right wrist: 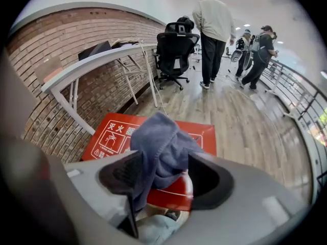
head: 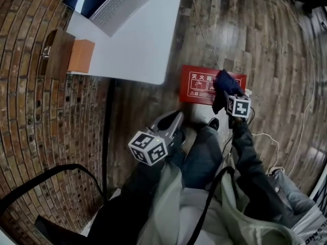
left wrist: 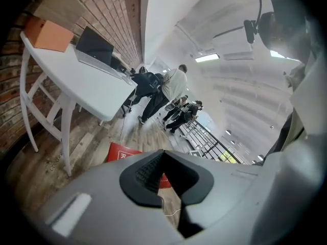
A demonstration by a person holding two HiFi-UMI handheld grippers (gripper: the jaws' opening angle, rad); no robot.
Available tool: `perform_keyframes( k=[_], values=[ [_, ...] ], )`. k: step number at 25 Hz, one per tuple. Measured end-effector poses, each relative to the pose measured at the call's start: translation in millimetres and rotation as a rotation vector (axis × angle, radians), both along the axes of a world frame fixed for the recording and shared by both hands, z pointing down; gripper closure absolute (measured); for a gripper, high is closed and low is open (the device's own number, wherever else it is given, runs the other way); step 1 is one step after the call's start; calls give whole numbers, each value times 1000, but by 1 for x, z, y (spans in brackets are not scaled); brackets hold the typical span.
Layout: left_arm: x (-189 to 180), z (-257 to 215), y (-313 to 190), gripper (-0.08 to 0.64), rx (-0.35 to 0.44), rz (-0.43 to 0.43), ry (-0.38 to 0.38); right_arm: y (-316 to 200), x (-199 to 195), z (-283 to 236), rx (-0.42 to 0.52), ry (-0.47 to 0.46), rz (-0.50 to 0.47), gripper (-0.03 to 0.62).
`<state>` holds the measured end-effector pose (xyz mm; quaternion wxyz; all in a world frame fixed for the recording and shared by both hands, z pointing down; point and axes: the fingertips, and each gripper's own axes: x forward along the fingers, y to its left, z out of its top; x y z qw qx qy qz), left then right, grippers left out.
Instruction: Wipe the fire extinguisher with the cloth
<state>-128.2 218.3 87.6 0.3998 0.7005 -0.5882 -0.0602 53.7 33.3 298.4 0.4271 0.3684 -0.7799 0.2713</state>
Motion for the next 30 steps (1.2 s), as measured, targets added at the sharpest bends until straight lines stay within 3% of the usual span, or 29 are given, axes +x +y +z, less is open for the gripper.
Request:
perform_keyframes(
  k=[3,7,11,15,17,18,19,21,22,26,30],
  values=[
    [-1,-2,6,561,-22,-25,-14,11,4,1,35,8,-121,322],
    [15,18,13,560,-101,-64,1,21,-11,1,219,79,-435,322],
    [47,49,18,561,-193,-101,27,8,-21,25,339,183,-614,322],
    [81,69,3,561,-240,-122,34,-5,-33,37,252,11,-626,323],
    [100,79,-10,561,-250,-129,38,-8,-40,35,285,-37,-681,369],
    [111,85,-16,561,-252,-131,45,-10,-40,33,334,-27,-715,456],
    [123,90,-23,561,-257,-130,52,-14,-36,32,387,-5,-732,501],
    [149,100,-34,561,-273,-116,66,-26,-17,31,429,10,-685,512],
    [162,104,-39,561,-283,-102,73,-35,-2,32,404,-8,-626,514],
    [210,114,-52,561,-308,-17,114,-67,70,37,206,-139,-389,518],
    [231,120,-66,561,-308,55,140,-116,112,41,102,-225,-273,520]
  ],
)
